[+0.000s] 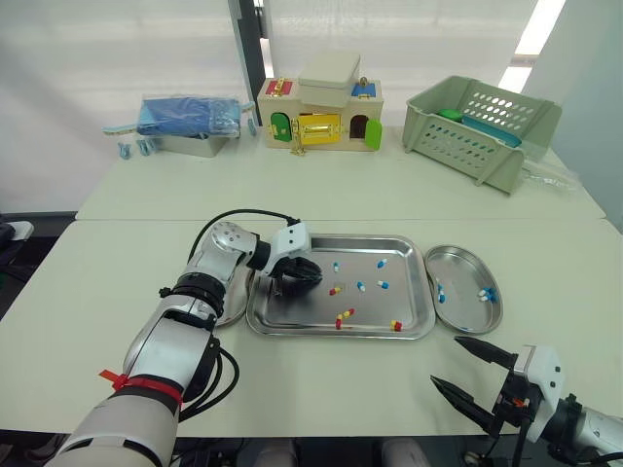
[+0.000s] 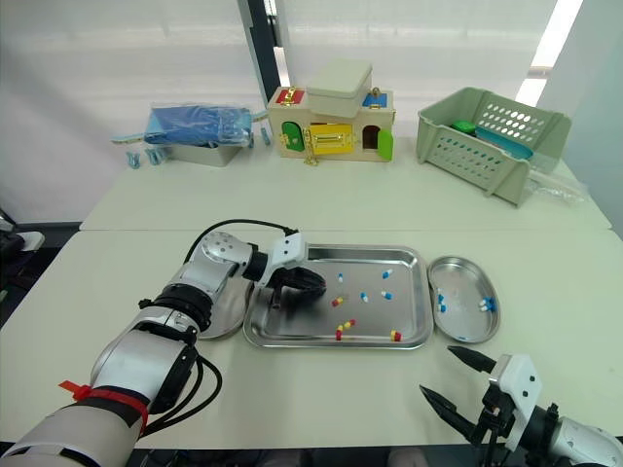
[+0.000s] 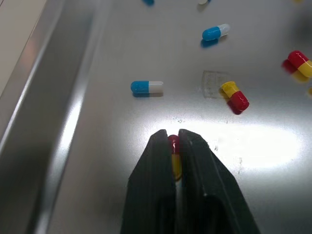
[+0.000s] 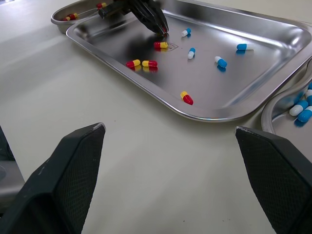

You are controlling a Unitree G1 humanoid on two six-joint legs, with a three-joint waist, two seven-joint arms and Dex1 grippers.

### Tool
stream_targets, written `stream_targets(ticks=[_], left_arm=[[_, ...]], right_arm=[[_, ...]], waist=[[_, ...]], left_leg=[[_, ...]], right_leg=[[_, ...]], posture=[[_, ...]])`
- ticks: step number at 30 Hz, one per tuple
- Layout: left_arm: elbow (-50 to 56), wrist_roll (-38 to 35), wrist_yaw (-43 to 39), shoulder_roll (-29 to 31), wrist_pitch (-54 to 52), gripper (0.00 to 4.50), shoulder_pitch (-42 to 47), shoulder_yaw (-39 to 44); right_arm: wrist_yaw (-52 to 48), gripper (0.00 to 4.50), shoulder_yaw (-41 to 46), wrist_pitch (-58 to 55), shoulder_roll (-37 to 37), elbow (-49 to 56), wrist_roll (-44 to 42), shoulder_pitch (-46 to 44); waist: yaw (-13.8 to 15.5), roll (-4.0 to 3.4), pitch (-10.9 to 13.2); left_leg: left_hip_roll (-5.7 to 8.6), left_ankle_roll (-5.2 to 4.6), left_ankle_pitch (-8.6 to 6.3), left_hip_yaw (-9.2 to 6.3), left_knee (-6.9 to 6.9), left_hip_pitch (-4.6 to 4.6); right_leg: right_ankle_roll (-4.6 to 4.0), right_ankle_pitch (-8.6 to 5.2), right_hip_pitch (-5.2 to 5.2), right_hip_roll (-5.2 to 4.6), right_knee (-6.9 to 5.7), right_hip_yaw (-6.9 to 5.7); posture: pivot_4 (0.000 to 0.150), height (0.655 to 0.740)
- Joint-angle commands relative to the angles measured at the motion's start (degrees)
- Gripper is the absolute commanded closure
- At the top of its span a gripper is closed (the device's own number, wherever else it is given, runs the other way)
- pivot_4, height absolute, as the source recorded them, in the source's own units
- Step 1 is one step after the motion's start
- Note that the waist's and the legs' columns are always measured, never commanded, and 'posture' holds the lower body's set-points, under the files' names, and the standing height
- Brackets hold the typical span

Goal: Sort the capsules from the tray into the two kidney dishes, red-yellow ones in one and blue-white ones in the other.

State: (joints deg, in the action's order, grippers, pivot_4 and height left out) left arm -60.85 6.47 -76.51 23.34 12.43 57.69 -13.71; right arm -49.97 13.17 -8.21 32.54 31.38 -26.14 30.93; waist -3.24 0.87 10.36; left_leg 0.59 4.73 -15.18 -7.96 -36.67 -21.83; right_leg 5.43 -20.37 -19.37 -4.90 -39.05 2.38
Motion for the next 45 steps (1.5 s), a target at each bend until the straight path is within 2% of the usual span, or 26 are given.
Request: stream_targets(ticks=[1,10,14,20,27,34,45], left_arm=[[1.3,1.1,-0.2,0.9,-0.8,4.46,0.5,-0.6],[7.9,-1.7,-2.5,1.9,-5.0,4.46,-1.3,1.5],[19.3,-5.0,-2.8,4.7,-14.4,4.46,-4.2,3.8],[46.2,-10.5,0.4,14.1,-35.8,4.46,-15.3,10.0],[60.9,-16.2,9.4,22.0,-50.3,4.46,-26.7,21.2],[66.1,-18.2,17.9,22.8,-52.2,4.46,-38.8,28.0],[61.0,-20.2,21.1,22.0,-49.2,4.46,-38.7,23.9]], right_arm=[[-0.2,0.00,0.8,0.4,0.4,2.2,-1.4,0.3],[-0.5,0.00,0.3,0.5,0.7,2.0,-1.6,-0.6],[-1.7,0.00,-0.4,1.1,0.9,2.8,-1.8,0.1],[-4.6,0.00,-2.4,1.9,2.7,3.6,-0.9,0.9],[-5.9,0.00,-2.9,1.6,4.1,1.5,-1.3,-2.3],[-7.8,0.00,-5.0,1.0,5.5,0.8,-1.4,-5.4],[-7.3,0.00,-5.9,-0.2,5.6,0.7,-1.3,-7.2]], waist=[[0.0,0.00,0.0],[0.0,0.00,0.0],[-0.1,0.00,0.0],[-0.6,-0.04,0.0],[0.1,-0.04,0.0],[0.4,-0.04,0.0],[0.9,-0.01,0.0]], left_leg=[[0.00,0.00,0.00,0.00,0.00,0.00],[0.00,0.00,0.00,0.00,-0.01,-0.02],[-0.01,0.00,0.00,-0.02,-0.03,-0.05],[-0.06,0.02,0.01,-0.03,-0.02,-0.02],[-0.07,-0.03,-0.02,-0.04,-0.05,-0.02],[-0.08,-0.03,-0.02,-0.03,-0.03,-0.02],[-0.06,-0.04,-0.03,-0.01,-0.03,-0.01]], right_leg=[[0.00,0.00,0.00,0.00,0.00,0.00],[0.00,0.00,0.00,0.00,0.00,-0.01],[0.00,0.00,-0.01,0.00,0.00,-0.02],[0.00,0.00,0.01,0.02,0.00,-0.01],[0.00,0.00,0.04,0.02,0.00,-0.01],[-0.01,0.00,0.04,0.01,0.02,-0.01],[-0.01,0.00,0.03,-0.01,0.02,0.00]], posture=[[0.150,0.7400],[0.150,0.7400],[0.150,0.7400],[0.150,0.7400],[0.150,0.7400],[0.150,0.7400],[0.150,0.7400]])
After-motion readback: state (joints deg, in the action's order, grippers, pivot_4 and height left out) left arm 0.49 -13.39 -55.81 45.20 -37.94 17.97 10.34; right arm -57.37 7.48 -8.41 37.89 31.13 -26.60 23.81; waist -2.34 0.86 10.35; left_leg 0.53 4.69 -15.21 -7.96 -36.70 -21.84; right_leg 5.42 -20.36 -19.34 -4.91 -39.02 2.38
